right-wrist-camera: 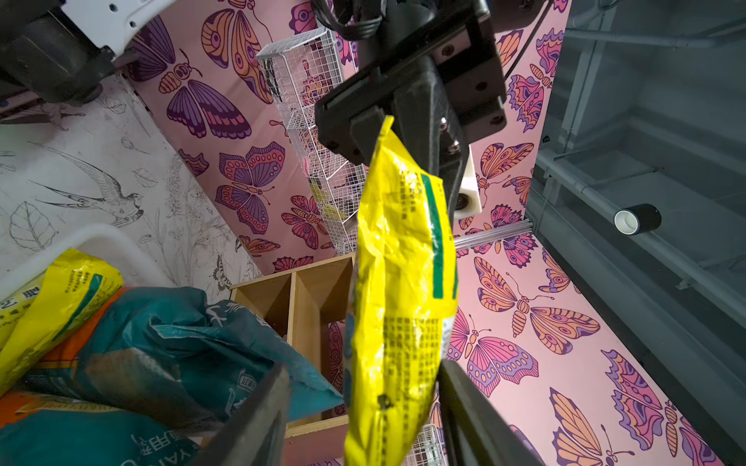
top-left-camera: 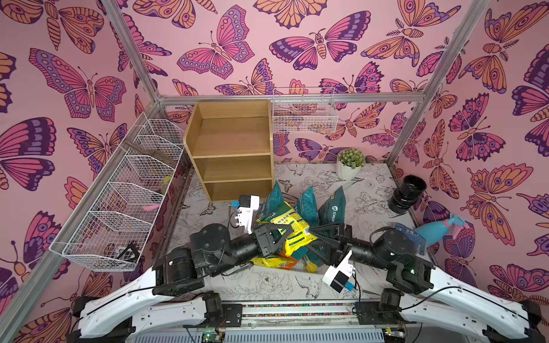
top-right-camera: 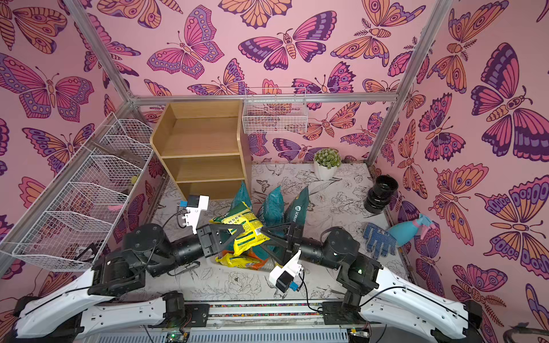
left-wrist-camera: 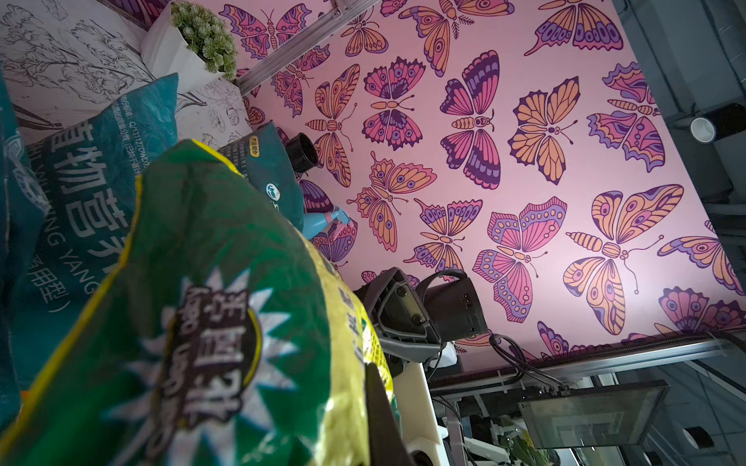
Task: Take down the fertilizer bag from the shelf
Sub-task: Place the fertilizer bag in the storage box.
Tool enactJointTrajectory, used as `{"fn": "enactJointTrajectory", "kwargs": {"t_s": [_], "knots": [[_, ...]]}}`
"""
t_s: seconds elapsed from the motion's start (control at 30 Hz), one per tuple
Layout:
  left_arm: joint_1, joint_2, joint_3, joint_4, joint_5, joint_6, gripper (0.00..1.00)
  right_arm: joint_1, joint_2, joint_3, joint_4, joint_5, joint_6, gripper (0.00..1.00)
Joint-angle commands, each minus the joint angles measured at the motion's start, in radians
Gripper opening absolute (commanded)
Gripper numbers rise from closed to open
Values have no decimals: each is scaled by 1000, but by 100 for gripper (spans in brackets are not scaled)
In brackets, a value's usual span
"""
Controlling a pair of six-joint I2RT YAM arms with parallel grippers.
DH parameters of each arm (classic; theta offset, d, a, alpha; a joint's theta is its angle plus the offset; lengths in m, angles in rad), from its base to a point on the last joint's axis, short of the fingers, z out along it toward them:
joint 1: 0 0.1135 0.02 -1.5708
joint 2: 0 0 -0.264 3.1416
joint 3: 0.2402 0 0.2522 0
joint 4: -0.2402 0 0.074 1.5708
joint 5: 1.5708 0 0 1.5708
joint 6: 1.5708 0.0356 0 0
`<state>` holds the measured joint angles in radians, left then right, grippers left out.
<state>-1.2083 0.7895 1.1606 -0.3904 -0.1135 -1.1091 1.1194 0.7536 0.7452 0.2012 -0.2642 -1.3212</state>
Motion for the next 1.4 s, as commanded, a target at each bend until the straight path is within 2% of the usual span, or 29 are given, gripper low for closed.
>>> {"fn": "enactJointTrajectory", "kwargs": {"t_s": [0.0,0.1,0.13,0.17,0.23,0.27,0.3,0.33,0.4,0.43,0.57,0.6,0.73,0.87,1.0,1.1,1.23,1.37], "knots": [[4,3,1,93,38,1,0,-7,10,39,16,-20,13,55],[4,6,4,94,44,4,0,-7,12,72,-63,-27,11,18],[4,3,0,94,38,4,0,-7,8,74,-73,-31,14,10],[4,-2,-4,94,35,4,0,-7,2,71,-72,-36,18,6],[4,-17,-14,94,23,8,2,-7,-16,63,-70,-45,40,4],[4,-27,-20,94,16,10,11,-7,-25,60,-67,-44,69,4],[4,-39,-26,95,7,13,31,-7,-34,63,-55,-31,140,0],[4,-53,-33,94,-4,19,56,-7,-41,75,-66,-8,212,0],[5,-80,-47,96,-27,35,92,-7,-44,113,-129,58,364,0],[4,-96,-53,92,-46,48,99,-7,-38,142,-157,107,472,0],[4,-164,-73,61,-178,122,100,-7,8,323,-378,322,871,0],[4,-180,-72,42,-227,149,100,-7,22,389,-468,333,944,0],[4,-228,-61,-26,-396,263,100,-7,17,527,-624,280,1158,0],[4,-277,-116,-36,-525,365,100,-7,19,608,-798,194,1260,0],[4,-303,-198,-58,-638,417,100,-7,4,492,-848,362,1317,0],[4,-326,-251,-72,-711,431,100,-7,-19,356,-755,399,1352,0],[5,-395,-319,-77,-712,402,100,-7,-13,231,-661,417,1398,0],[5,-474,-363,-78,-708,396,99,-7,34,160,-630,557,1435,0]]}}
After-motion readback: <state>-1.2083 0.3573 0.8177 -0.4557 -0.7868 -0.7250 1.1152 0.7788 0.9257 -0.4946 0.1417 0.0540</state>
